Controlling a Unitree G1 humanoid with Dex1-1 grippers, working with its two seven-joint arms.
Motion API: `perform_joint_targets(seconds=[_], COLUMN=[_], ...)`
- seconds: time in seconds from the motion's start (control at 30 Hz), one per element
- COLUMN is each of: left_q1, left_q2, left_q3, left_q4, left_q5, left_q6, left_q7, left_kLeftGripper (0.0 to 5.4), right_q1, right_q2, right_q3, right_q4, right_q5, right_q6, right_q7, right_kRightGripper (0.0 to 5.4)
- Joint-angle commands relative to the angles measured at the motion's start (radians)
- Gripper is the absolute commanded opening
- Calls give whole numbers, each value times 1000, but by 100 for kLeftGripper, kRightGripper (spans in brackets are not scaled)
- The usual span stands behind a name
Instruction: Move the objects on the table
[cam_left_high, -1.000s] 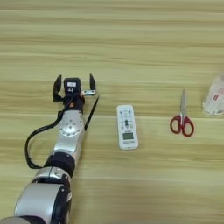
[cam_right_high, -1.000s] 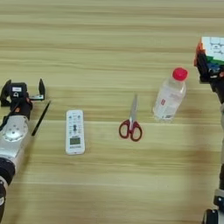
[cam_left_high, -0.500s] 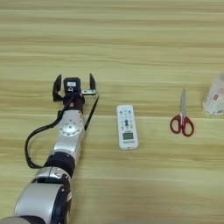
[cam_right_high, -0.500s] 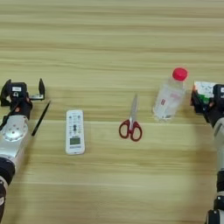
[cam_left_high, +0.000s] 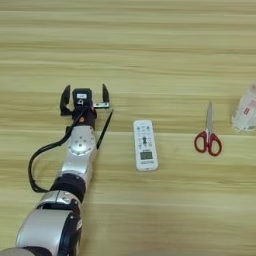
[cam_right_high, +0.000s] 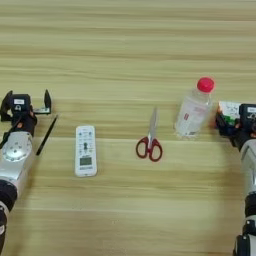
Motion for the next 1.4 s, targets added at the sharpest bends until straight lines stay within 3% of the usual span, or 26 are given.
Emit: perform_joint_targets(seconds=[0.03,0.5,0.97,1.4], left_q1=[-2,-2,-2,-3], left_q2=[6,6,5,4], left_q3=[3,3,2,2], left_q4=[-9,-8,-10,-9], left_q5=[7,6,7,7], left_q6=[5,3,5,5], left_q7=[2,1,2,2], left_kLeftGripper=[540,540,540,540], right_q1=[-1,23,23,71], right_q2=[-5,9,-4,15], right_q3=[12,3,-32,-39], right_q4=[-23,-142,-217,-493], right_q5=[3,17,19,43], right_q6=[-8,-76,-158,-130], right_q7=[11,-11,-69,-83], right_kRightGripper=[396,536,536,536])
